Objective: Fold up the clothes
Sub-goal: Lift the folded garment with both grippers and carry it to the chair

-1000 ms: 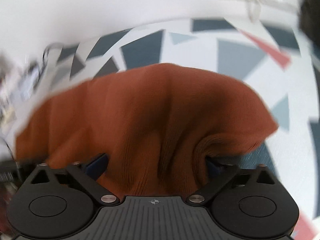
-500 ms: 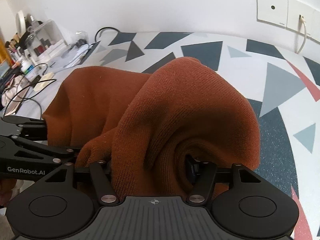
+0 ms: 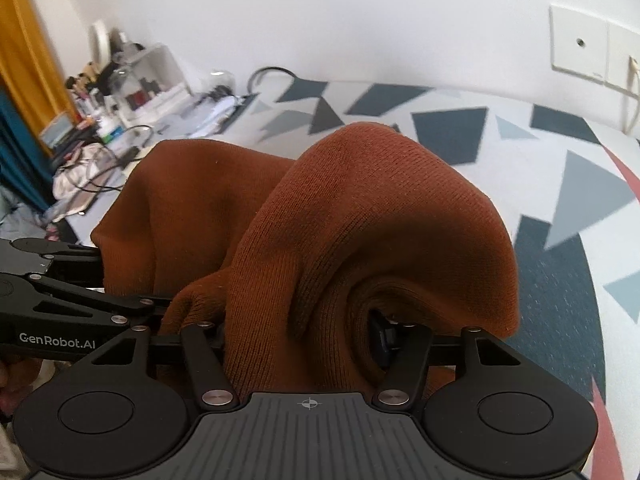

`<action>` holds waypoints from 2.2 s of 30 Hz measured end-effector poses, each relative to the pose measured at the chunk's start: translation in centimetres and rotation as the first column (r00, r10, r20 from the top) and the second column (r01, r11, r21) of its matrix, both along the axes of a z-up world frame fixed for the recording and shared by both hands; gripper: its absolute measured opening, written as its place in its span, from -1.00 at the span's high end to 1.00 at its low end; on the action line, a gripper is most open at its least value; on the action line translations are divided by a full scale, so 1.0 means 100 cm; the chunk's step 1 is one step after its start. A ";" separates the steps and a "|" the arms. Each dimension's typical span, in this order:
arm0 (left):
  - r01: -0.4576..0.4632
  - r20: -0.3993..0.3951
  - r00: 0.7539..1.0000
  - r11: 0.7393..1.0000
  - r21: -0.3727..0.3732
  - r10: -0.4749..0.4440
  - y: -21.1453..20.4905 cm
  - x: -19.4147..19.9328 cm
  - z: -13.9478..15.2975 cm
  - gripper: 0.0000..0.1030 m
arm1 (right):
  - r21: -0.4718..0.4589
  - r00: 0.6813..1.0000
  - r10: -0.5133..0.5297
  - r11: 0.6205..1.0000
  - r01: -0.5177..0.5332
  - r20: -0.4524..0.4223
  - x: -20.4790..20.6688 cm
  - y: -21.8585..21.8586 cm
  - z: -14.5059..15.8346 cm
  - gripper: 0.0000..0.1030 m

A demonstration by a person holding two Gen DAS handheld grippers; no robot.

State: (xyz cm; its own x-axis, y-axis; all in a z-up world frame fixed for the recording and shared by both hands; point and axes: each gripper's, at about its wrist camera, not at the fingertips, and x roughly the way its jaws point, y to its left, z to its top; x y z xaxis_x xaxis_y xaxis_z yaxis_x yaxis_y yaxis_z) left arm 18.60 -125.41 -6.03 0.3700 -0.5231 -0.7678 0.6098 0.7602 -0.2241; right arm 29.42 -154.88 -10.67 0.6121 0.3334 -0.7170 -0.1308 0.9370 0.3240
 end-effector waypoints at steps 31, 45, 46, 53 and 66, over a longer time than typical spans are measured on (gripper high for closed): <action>-0.561 0.101 0.804 0.803 -0.199 0.586 0.482 -0.114 0.065 0.20 | -0.202 0.822 0.551 0.829 -0.521 0.141 -0.033 0.495 0.117 -0.06; -0.921 0.066 0.353 0.359 -0.148 0.933 0.679 -0.186 0.062 0.20 | -0.141 0.376 0.921 0.387 -0.911 0.101 -0.040 0.773 0.117 -0.06; -0.930 0.079 0.331 0.339 -0.142 0.940 0.693 -0.185 0.063 0.20 | -0.134 0.350 0.931 0.362 -0.922 0.103 -0.039 0.789 0.117 -0.06; -0.957 0.125 0.252 0.267 -0.118 0.960 0.786 -0.150 0.074 0.20 | -0.096 0.248 0.958 0.263 -0.960 0.146 -0.016 0.897 0.130 -0.06; -0.978 0.129 0.139 0.157 -0.140 0.982 0.935 -0.124 0.075 0.20 | -0.084 0.142 0.978 0.156 -0.984 0.150 0.019 1.072 0.137 -0.06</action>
State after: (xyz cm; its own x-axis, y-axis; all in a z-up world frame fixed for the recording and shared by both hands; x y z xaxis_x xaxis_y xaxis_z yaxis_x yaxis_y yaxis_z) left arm 6.20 -31.93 1.46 0.6837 0.3632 -0.6330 -0.6231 0.7420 -0.2474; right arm 31.27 -47.64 3.00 -0.1655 0.7483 -0.6423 -0.9750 -0.0263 0.2207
